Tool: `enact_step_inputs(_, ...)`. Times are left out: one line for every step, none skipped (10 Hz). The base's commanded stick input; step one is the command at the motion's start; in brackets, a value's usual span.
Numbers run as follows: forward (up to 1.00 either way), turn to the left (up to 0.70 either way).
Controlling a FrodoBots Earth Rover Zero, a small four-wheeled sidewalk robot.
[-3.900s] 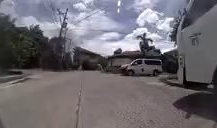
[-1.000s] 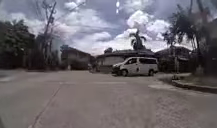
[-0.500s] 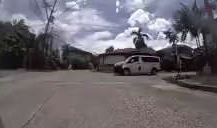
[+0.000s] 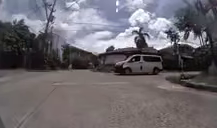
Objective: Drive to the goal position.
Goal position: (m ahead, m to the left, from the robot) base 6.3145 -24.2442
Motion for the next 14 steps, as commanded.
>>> enact_step_inputs(0.5,0.0)
enact_step_inputs(0.5,0.0)
enact_step_inputs(0.5,0.0)
enact_step_inputs(0.5,0.0)
enact_step_inputs(0.5,0.0)
enact_step_inputs(0.5,-0.43)
enact_step_inputs(0.5,-0.5)
enact_step_inputs(0.5,-0.5)
enact_step_inputs(0.5,-0.5)
enact_step_inputs(0.5,-0.5)
enact_step_inputs(0.5,-0.06)
enact_step_inputs(0.5,0.0)
enact_step_inputs(0.5,0.0)
enact_step_inputs(0.5,0.0)
